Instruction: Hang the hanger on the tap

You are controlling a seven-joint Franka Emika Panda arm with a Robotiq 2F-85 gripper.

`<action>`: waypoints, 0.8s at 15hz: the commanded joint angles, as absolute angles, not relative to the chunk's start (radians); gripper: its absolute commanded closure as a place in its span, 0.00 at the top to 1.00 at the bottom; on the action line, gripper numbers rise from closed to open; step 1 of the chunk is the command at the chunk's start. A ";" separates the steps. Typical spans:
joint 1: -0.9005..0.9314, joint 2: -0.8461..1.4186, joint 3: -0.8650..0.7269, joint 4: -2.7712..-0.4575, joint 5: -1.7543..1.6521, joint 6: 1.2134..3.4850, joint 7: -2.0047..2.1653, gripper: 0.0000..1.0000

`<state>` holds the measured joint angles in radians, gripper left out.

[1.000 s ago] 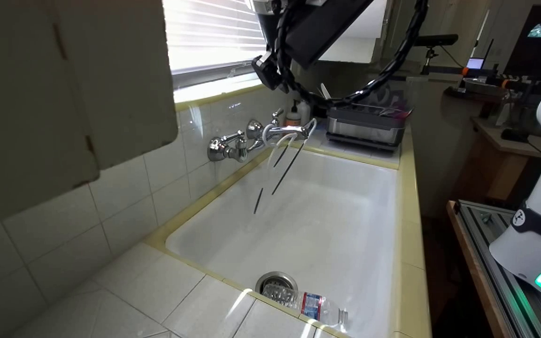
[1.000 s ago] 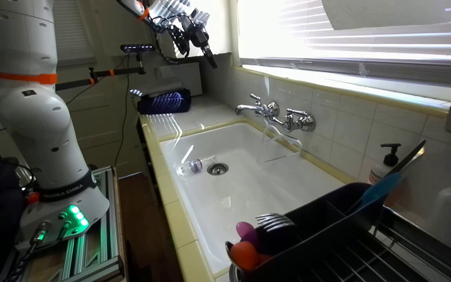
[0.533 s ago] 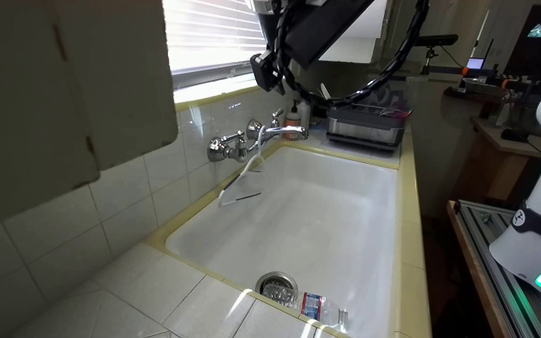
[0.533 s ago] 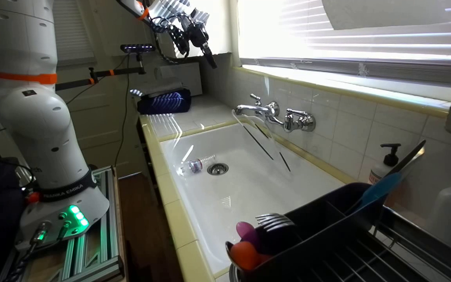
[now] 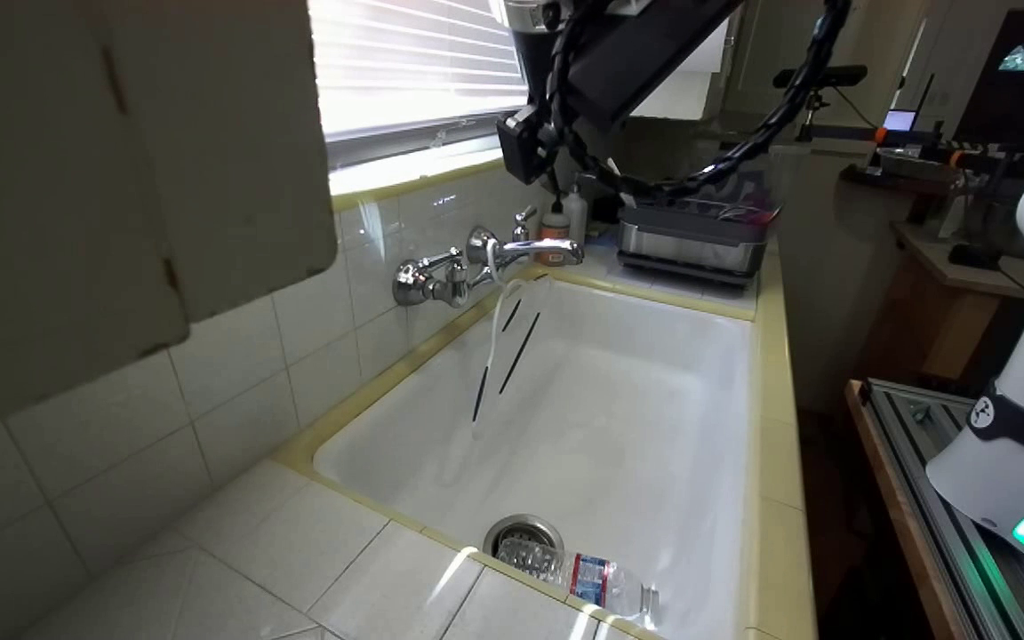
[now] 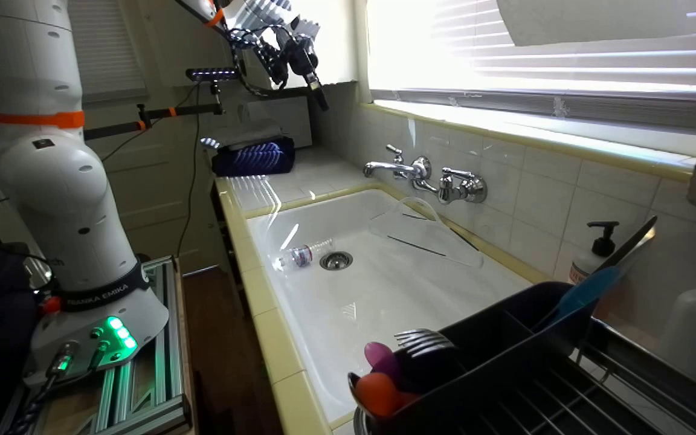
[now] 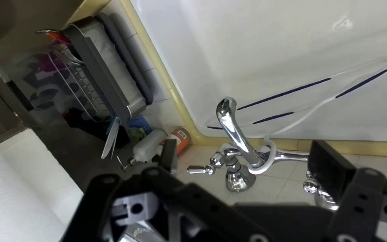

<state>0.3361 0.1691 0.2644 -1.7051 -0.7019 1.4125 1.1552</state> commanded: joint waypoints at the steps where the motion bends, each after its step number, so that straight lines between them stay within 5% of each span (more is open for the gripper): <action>1: 0.288 0.004 0.251 -1.916 -0.621 1.651 1.125 1.00; 12: 0.149 -0.290 0.113 -2.368 -0.355 2.370 0.783 1.00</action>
<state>0.1908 -0.1947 0.1541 -2.2332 -0.4607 2.2392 0.9194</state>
